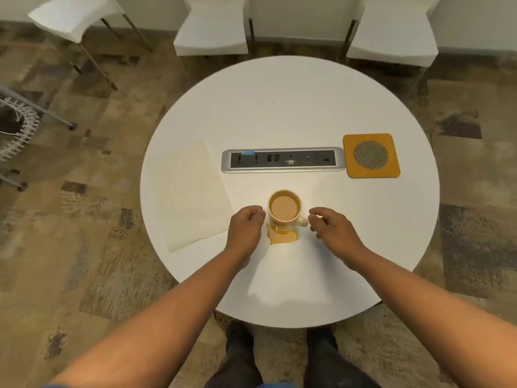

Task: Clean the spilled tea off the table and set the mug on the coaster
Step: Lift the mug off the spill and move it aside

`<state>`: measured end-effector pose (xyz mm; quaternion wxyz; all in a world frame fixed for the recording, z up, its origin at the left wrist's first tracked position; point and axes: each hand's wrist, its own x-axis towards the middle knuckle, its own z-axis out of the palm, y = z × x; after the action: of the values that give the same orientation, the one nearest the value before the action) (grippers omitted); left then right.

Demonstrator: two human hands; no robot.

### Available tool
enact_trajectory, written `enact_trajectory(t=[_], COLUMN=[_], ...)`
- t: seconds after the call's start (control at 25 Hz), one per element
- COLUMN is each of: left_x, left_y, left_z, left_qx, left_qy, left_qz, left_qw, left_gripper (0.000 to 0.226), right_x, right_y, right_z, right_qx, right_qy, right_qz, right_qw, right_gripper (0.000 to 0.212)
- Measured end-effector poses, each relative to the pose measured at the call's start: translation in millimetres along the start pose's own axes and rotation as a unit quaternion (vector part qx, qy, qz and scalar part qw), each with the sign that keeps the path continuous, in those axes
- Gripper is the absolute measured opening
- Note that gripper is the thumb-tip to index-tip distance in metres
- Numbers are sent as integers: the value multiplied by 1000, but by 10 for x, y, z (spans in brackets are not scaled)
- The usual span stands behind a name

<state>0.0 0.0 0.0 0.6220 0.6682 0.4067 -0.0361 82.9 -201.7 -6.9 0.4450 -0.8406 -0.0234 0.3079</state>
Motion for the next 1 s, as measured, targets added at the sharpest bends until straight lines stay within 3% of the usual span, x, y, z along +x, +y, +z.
enact_trajectory(t=[0.16,0.28,1.0], left_x=[41,66,155], left_y=[-62,-70,-114], left_z=[63,85,100], left_qx=[-44,-48,-66], left_qy=[-15,-42,-29], left_qz=[-58,-78,-103], left_qw=[997,995,992], left_gripper=[19,27,33], right_x=[47,106,331], right_y=[42,51,142], right_z=[50,108,152], right_qx=[74,86,59], right_qy=[-70,-81,-141], right_qz=[59,52,48], right_qw=[993,992,987], right_gripper=[21,15,27])
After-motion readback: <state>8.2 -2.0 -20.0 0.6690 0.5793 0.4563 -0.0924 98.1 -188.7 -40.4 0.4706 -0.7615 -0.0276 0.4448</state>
